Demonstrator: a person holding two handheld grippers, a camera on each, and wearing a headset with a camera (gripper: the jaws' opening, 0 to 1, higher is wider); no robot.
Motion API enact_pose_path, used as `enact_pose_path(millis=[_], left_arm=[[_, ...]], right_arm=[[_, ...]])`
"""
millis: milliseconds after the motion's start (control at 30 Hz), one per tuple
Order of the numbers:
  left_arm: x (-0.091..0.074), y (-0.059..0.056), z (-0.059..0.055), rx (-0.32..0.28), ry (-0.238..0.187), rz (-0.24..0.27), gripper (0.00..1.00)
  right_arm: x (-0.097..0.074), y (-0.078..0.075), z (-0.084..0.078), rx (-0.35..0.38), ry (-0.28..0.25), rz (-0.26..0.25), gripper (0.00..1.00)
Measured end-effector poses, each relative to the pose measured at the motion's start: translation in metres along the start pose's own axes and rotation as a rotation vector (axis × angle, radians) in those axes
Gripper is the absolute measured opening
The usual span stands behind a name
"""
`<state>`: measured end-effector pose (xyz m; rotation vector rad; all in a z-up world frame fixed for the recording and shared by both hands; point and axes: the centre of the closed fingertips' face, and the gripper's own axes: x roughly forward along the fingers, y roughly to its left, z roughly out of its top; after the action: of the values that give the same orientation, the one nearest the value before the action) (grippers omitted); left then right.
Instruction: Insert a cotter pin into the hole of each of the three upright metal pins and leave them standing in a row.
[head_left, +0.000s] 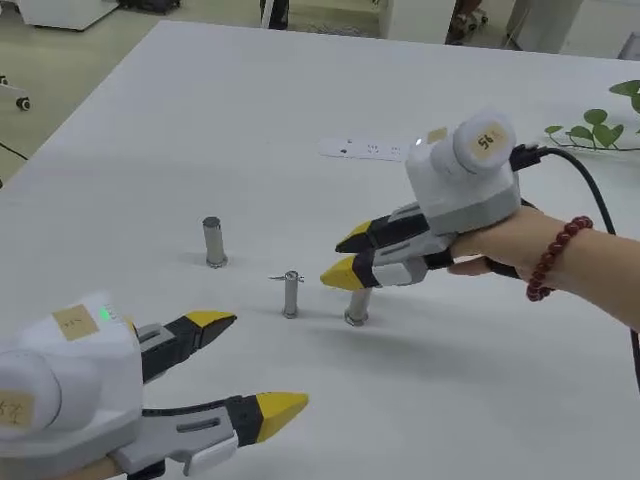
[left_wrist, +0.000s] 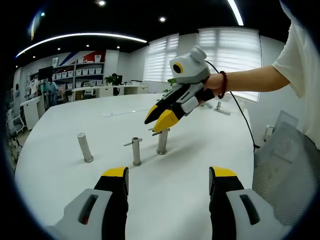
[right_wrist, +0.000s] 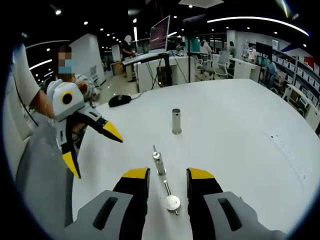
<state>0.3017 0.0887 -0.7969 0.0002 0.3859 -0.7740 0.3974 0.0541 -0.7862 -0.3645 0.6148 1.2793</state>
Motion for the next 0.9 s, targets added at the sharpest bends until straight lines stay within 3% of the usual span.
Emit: enact_pose_path(millis=[367,533,900], left_arm=[[-0.017,0.001,0.000,-0.002,0.005,0.024,0.79],[-0.026,0.007,0.004,-0.007,-0.013,0.046,0.84],[-0.035,0.012,0.004,0.000,-0.010,0.071,0.86]], right_arm=[[0.028,-0.005,0.033,-0.010,-0.084,-0.072,0.36],[0.042,-0.008,0.043,-0.008,-0.111,-0.098,0.36],[0.079,-0.012,0.053,0.088,-0.158,-0.087,0.35]])
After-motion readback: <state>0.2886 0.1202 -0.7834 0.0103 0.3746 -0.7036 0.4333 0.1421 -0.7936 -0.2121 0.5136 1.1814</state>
